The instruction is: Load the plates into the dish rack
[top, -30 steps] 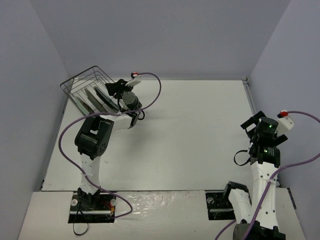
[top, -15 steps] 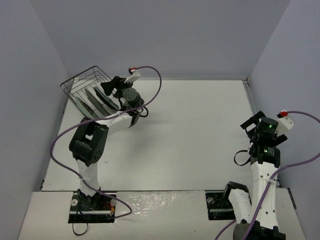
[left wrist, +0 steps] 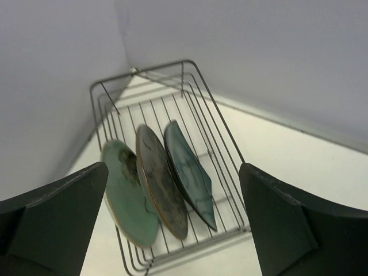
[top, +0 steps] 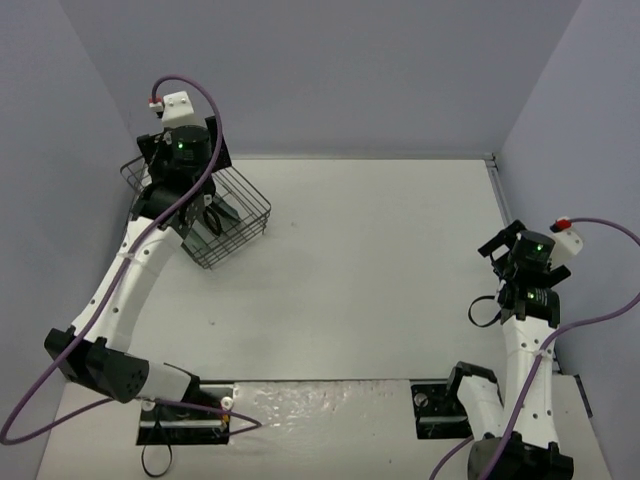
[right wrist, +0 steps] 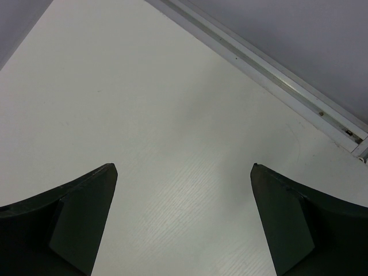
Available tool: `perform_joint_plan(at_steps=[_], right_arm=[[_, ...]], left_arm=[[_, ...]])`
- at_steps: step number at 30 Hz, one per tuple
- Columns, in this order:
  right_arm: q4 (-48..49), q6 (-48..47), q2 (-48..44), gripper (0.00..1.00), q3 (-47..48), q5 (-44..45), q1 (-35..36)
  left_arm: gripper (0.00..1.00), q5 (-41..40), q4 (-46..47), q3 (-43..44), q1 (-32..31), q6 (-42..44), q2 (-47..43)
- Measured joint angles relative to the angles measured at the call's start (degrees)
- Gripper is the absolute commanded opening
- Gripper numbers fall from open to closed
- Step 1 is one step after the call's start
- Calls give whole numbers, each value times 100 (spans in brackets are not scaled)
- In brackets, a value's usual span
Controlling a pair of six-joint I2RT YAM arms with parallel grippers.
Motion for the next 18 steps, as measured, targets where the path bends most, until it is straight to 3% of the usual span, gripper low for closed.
perform_joint_plan(at_steps=[8, 13, 18], right_arm=[[0, -42, 150, 100, 0, -341, 0], [-8, -30, 279, 100, 0, -392, 0], [-7, -11, 146, 100, 0, -328, 0]], left_arm=[[97, 857, -1273, -863, -85, -958, -326], [97, 952, -1451, -1931, -84, -1253, -1430], [97, 755, -1499, -2133, -83, -1458, -2359]])
